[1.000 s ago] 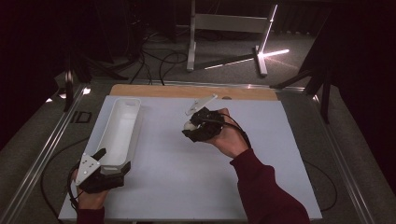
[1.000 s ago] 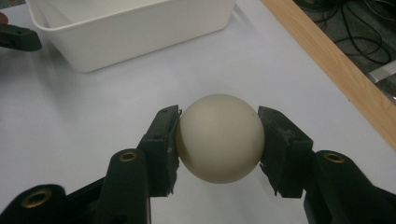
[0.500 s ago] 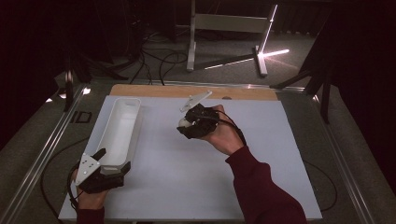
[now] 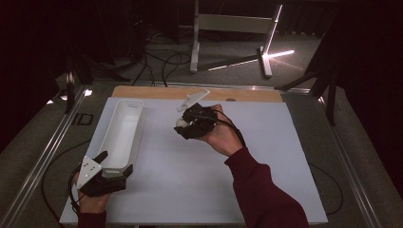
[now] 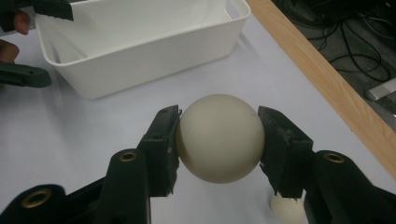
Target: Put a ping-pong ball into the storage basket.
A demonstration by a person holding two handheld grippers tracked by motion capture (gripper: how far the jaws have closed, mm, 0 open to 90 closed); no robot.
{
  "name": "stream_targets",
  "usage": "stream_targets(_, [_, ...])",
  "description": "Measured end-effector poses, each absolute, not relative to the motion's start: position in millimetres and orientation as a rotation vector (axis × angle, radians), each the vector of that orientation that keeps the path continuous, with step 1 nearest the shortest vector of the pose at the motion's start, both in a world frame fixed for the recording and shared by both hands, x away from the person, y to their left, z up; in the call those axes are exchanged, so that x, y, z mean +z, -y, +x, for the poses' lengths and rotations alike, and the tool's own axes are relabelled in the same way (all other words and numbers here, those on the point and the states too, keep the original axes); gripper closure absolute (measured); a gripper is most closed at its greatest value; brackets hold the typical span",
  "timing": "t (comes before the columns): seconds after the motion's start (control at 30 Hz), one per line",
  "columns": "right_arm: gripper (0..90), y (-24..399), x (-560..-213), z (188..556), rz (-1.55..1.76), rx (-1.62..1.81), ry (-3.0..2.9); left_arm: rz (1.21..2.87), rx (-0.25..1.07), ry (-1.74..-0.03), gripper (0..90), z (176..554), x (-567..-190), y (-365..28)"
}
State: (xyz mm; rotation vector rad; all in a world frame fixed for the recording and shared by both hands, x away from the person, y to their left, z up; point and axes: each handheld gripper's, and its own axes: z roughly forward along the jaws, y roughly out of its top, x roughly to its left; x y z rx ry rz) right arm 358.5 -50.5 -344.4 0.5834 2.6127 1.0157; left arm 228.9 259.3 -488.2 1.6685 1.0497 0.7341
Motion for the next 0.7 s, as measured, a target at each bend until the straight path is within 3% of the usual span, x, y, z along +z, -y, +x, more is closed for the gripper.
stream_targets(0.7, [50.3,31,-344,365,0.557,1.045,-2.622,1.665,0.73,-1.042,0.0,228,-488,-260])
